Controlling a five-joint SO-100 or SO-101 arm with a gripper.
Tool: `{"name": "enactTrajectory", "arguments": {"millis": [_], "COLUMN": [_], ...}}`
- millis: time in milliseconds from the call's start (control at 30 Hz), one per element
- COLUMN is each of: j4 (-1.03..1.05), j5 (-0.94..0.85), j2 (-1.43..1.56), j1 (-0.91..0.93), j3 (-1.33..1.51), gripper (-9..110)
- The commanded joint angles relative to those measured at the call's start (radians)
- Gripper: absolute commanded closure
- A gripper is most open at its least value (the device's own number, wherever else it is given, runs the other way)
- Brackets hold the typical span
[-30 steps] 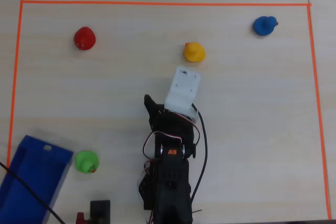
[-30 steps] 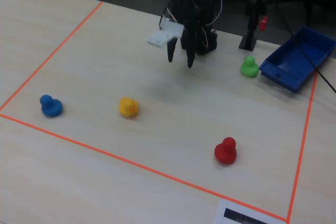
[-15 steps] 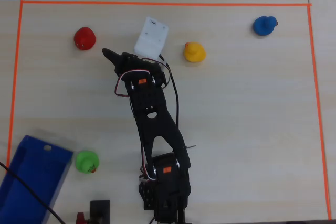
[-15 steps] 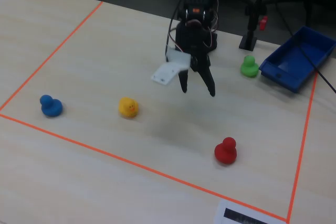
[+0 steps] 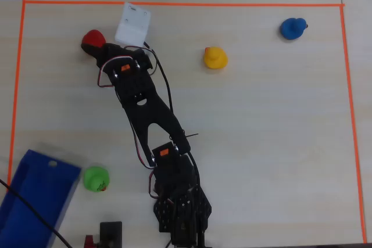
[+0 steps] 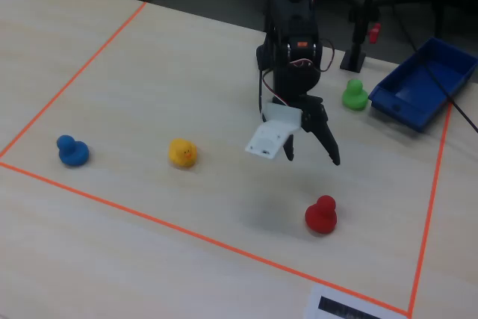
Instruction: Grasp red duck and put it into box.
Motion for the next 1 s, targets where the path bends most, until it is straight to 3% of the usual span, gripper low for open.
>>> {"name": "enactTrajectory", "arguments": {"millis": [0, 467, 967], "j4": [0.044, 0.103, 0.115], "j5": [0.014, 0.003, 0.008], "j2": [-0.087, -0.462, -0.667], "j1": [-0.035, -0.057, -0.048], "j3": [-0.17, -0.572, -0.802], "gripper": [53, 55, 56]}}
